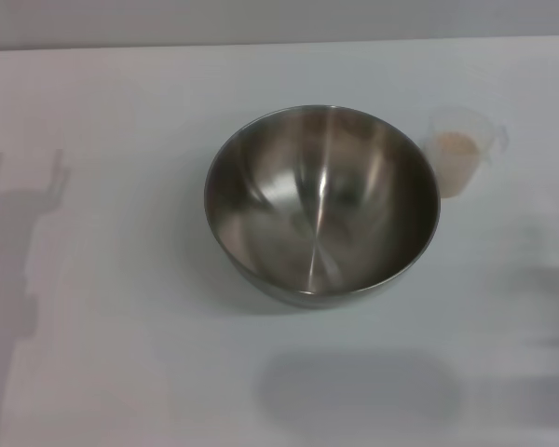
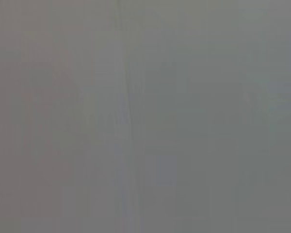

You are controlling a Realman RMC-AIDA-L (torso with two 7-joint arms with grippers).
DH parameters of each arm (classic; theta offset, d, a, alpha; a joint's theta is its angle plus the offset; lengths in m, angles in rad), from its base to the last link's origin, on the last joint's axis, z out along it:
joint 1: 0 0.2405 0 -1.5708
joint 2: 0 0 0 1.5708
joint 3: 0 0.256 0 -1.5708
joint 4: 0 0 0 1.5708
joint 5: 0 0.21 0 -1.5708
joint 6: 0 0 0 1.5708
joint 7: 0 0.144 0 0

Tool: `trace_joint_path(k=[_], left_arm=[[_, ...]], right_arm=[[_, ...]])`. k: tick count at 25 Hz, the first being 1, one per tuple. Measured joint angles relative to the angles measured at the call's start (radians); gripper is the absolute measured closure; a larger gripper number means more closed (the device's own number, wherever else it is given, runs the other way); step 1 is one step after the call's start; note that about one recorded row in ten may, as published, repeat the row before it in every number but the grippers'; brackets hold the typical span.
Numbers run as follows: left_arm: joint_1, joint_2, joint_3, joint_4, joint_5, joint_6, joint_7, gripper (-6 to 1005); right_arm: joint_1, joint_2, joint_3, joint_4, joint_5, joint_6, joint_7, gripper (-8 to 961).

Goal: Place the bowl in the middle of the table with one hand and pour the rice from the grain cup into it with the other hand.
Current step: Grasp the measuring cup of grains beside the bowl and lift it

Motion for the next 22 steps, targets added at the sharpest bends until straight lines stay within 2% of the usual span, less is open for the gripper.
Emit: trace_joint_path(k=[7,22], left_arm=[[0.006,0.0,0.009,0.015,-0.002,0.005,-0.032,175],[-0.008,0.0,0.015,0.03,-0.002,0.006,-0.042,174]], right_arm=[[0.096,-0.003,0.05,0.0,0.001,0.165,0.007,133],[0.189,-0.004,0.028,-0.002,-0.01,0.26,0.001,136]])
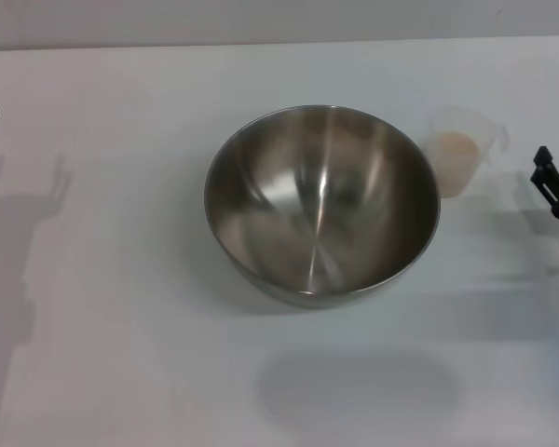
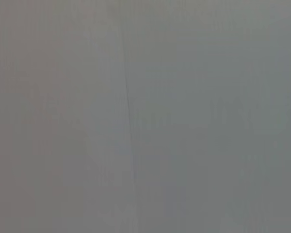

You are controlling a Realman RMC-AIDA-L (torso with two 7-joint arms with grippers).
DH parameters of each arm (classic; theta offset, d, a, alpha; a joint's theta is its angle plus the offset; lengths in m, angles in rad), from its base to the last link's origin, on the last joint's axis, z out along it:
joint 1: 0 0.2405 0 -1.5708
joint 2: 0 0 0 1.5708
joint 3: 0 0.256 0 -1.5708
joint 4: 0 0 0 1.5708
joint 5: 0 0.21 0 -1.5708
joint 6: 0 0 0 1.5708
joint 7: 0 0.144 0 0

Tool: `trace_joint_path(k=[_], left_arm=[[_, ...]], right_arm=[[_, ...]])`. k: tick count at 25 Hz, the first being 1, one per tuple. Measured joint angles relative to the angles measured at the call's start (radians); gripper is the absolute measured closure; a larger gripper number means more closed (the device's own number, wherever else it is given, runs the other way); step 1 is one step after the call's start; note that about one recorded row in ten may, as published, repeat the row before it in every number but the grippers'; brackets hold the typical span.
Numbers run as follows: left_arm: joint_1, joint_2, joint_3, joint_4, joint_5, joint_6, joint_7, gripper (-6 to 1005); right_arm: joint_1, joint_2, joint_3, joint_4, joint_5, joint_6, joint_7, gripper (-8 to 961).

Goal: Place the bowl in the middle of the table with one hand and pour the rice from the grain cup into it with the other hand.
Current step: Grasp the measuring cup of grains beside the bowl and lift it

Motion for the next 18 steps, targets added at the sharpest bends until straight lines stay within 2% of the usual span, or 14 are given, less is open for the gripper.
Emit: trace_joint_path(k=[6,18], left_arm=[[-0.004,-0.001,0.001,0.001,0.001,-0.007,0.0,174],[-0.005,-0.002,0.021,0.001,0.0,-0.009,0.0,175]], right_arm=[[0.024,0.002,-0.042,0.0,0.0,0.033,-0.001,137],[0.056,0.003,-0.055,0.002,0.0,0.09,-0.001,139]])
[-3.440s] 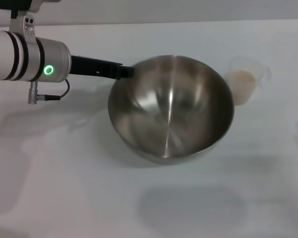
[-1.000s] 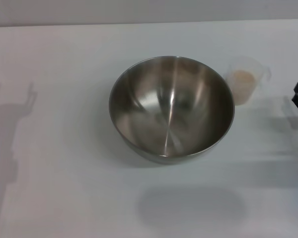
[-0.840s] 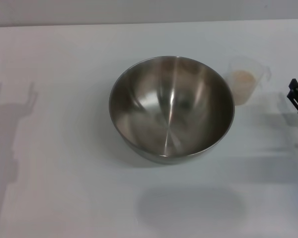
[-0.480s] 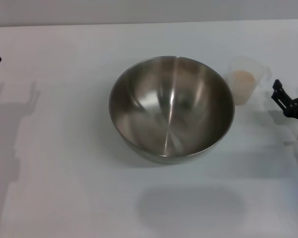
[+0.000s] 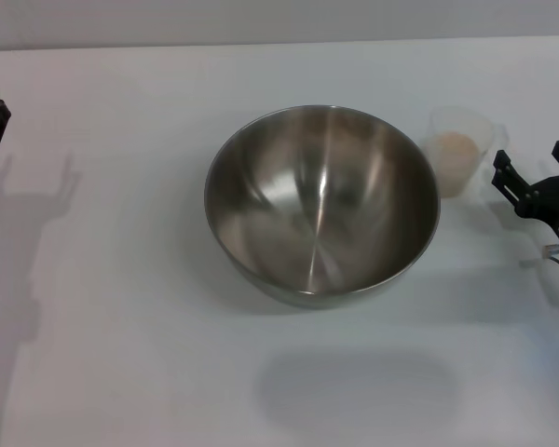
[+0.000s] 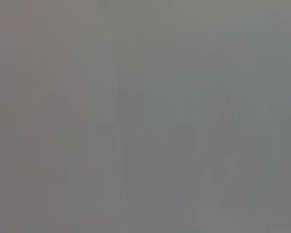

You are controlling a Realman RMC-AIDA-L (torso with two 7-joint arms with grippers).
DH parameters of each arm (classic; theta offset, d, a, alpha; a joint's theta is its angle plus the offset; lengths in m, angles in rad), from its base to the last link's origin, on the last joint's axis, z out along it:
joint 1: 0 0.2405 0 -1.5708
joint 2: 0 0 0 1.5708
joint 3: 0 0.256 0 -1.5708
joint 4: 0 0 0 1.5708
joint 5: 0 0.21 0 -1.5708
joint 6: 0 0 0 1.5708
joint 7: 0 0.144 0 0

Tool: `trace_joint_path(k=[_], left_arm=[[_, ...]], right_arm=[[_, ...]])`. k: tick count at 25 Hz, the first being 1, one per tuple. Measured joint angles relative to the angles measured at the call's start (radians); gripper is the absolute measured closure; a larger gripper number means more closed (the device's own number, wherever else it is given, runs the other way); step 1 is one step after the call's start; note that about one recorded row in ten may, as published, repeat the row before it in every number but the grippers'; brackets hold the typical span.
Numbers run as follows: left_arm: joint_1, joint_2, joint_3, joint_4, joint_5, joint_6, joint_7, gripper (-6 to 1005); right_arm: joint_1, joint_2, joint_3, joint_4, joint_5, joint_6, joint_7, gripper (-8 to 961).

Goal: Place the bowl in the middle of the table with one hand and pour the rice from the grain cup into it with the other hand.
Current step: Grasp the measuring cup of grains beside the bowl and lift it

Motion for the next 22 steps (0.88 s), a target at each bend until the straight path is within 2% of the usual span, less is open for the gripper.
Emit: trace_joint_path(k=[22], left_arm=[[0.005,0.0,0.007,-0.004,0.004,0.002,0.0,174]], right_arm=[[0.024,-0.002,0.009,-0.007,0.005,0.035,0.0,144]])
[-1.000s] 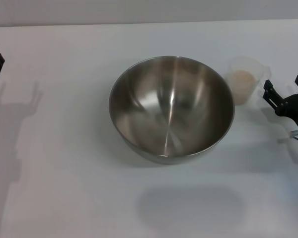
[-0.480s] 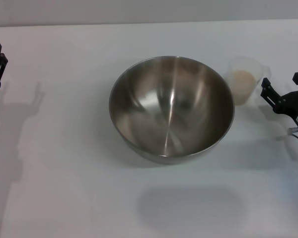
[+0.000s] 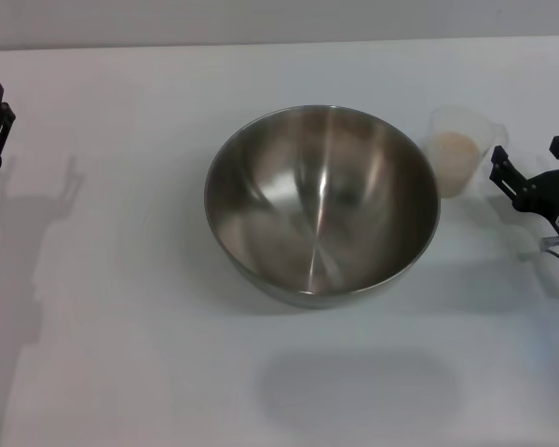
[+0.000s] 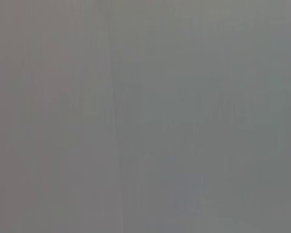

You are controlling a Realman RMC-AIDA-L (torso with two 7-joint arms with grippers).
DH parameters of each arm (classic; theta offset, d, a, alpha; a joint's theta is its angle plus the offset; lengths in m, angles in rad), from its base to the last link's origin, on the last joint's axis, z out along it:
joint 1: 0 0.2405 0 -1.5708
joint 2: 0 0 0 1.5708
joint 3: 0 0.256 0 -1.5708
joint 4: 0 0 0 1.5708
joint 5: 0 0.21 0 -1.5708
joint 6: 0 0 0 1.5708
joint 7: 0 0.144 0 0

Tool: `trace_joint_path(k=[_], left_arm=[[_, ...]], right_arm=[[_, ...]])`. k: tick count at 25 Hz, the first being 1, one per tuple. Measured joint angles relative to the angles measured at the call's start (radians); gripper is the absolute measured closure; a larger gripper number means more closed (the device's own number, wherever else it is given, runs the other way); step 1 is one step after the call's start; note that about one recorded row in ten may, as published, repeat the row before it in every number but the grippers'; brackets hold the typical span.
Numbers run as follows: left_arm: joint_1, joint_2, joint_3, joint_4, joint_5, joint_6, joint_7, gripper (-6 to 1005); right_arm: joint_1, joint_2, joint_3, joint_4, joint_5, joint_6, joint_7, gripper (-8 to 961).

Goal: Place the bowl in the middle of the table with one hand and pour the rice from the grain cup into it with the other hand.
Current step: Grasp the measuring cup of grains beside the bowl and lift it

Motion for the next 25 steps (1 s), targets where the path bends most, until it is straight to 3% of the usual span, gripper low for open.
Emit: trace_joint_path(k=[25], left_arm=[[0.008,0.0,0.013,0.004,-0.004,-0.001,0.0,175]], right_arm=[[0.018,-0.002,0.002,-0.02,0.003,-0.007,0.0,148]])
